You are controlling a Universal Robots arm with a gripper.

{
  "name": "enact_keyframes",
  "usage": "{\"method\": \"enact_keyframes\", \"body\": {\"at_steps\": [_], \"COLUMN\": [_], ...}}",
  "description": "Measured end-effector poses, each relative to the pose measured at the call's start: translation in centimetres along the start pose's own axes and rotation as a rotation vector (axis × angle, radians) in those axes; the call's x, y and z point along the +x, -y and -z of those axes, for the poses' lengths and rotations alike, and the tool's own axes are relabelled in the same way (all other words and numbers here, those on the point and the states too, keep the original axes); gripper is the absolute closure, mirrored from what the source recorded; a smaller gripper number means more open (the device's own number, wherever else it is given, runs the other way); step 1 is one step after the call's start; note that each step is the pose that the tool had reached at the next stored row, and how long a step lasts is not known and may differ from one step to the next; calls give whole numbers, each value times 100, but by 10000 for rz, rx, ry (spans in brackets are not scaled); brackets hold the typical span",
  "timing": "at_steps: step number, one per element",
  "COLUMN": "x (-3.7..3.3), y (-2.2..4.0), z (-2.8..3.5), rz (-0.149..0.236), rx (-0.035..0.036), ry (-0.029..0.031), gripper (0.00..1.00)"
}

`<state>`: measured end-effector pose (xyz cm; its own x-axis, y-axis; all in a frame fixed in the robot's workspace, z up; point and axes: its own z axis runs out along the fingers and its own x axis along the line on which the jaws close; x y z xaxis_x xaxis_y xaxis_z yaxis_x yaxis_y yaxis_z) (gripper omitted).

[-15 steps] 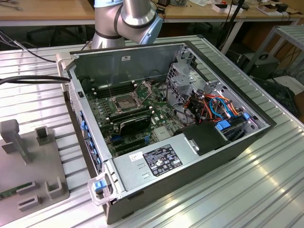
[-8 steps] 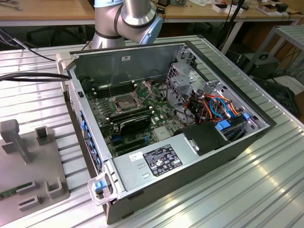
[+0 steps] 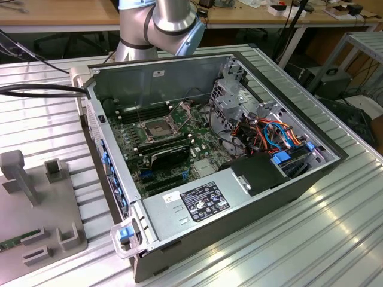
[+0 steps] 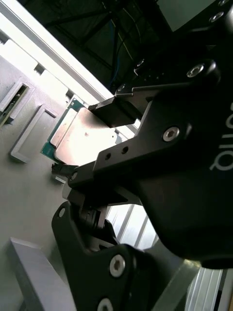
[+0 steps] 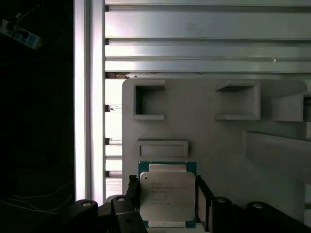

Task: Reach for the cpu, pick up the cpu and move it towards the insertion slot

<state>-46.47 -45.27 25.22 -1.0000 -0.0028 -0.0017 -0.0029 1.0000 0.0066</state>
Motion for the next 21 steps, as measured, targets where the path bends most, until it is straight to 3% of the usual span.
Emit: {"method": "enact_keyframes", "body": {"at_steps": [7,21], "x": [0,-3], "y": [0,-2], "z": [23,263], "rz": [0,0], "rx": [1,0], "ry": [0,1], "gripper": [45,45]}}
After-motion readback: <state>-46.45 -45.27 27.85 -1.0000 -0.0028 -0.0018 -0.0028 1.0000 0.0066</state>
